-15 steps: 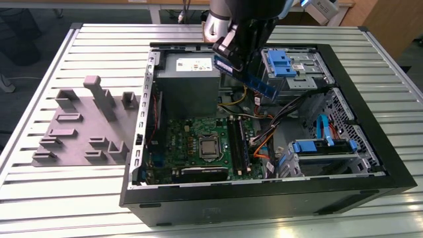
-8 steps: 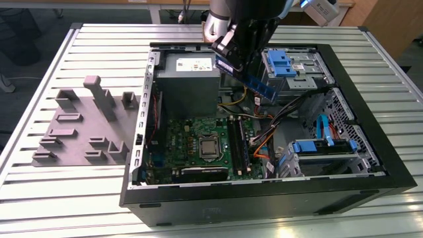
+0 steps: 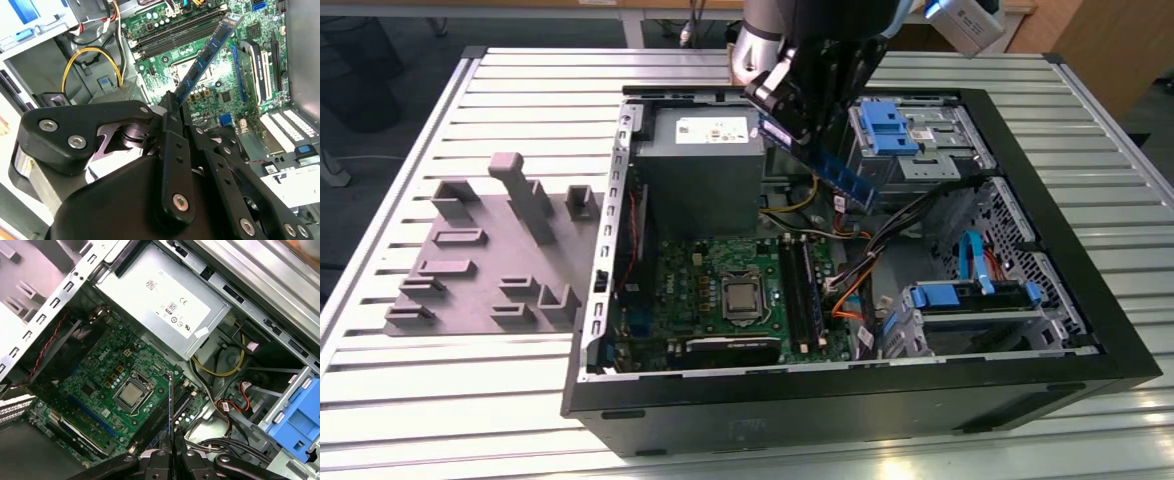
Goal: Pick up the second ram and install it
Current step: 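Insert the second ram into the second slot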
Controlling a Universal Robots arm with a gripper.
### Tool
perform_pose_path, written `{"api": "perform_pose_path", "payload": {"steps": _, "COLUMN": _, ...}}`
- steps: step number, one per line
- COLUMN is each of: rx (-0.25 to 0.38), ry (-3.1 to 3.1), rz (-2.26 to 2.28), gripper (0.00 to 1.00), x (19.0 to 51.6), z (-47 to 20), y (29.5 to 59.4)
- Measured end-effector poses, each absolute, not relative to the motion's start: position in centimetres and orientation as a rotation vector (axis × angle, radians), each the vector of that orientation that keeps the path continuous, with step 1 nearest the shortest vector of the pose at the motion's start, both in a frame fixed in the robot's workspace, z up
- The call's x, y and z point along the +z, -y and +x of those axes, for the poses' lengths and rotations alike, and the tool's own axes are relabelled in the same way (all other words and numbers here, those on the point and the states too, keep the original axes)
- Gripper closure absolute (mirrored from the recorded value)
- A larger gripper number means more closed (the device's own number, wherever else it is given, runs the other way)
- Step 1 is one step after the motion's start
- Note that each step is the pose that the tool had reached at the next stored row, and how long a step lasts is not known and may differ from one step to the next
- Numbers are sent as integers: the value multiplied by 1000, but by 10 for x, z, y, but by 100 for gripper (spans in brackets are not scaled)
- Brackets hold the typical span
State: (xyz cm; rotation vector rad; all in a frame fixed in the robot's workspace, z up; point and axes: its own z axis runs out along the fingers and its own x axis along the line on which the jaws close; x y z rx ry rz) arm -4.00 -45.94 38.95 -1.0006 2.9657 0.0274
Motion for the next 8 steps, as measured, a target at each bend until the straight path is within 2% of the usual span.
{"api": "perform_pose_path", "payload": {"steps": 8, "rx": 20, "ry": -2999, "rz": -900, "gripper": 86, "x": 389, "z": -39, "y": 459}}
